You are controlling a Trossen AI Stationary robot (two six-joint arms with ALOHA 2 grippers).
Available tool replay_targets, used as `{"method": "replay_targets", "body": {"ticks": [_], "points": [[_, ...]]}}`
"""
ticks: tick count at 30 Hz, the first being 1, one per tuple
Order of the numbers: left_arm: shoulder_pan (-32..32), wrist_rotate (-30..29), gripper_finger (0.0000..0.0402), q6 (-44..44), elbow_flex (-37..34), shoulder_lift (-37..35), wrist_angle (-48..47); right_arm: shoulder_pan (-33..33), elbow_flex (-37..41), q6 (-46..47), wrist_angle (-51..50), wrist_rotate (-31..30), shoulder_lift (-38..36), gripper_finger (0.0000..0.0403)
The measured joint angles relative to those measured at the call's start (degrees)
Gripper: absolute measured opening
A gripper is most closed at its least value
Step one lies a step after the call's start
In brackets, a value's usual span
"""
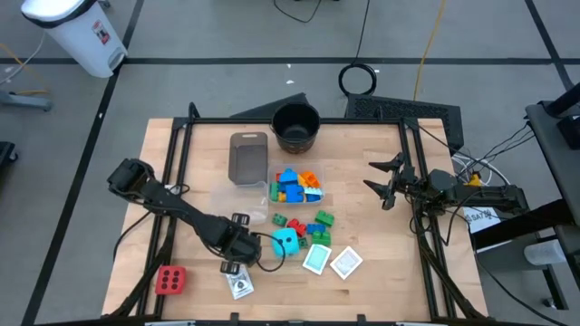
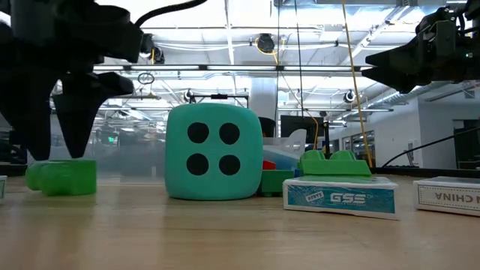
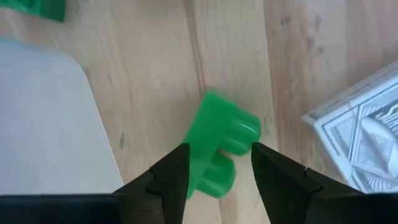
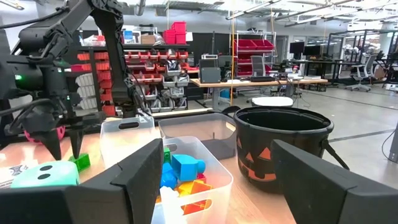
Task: Pick & Place Toys
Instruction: Put the green game piece into the right transparent bin
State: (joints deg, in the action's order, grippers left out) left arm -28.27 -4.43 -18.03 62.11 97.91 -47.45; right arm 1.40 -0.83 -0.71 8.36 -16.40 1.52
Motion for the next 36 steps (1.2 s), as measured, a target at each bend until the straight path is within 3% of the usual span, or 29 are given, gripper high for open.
{"method": "replay_targets", "body": {"ticks": [6, 20, 28, 36], "points": [[0.29, -1.74, 0.0179, -1.61, 0.05, 0.99, 1.74, 0.00, 0.00, 0.00, 0.00, -0.01, -0.01, 0.0267], [1.35, -1.14, 0.0248, -0.55, -0.07, 2.41, 4.05, -0.01, 0.01, 0.00, 0.04, 0.00, 0.02, 0.0268], [1.37, -0.50, 0.0245, -0.08, -1.08, 4.29, 6.03, -0.01, -0.01, 0.00, 0.05, 0.00, 0.02, 0.0267], [1.43, -0.21, 0.0213, -0.09, -0.87, 6.45, 7.66, -0.01, 0.01, 0.00, 0.05, 0.00, 0.02, 0.0267]]}}
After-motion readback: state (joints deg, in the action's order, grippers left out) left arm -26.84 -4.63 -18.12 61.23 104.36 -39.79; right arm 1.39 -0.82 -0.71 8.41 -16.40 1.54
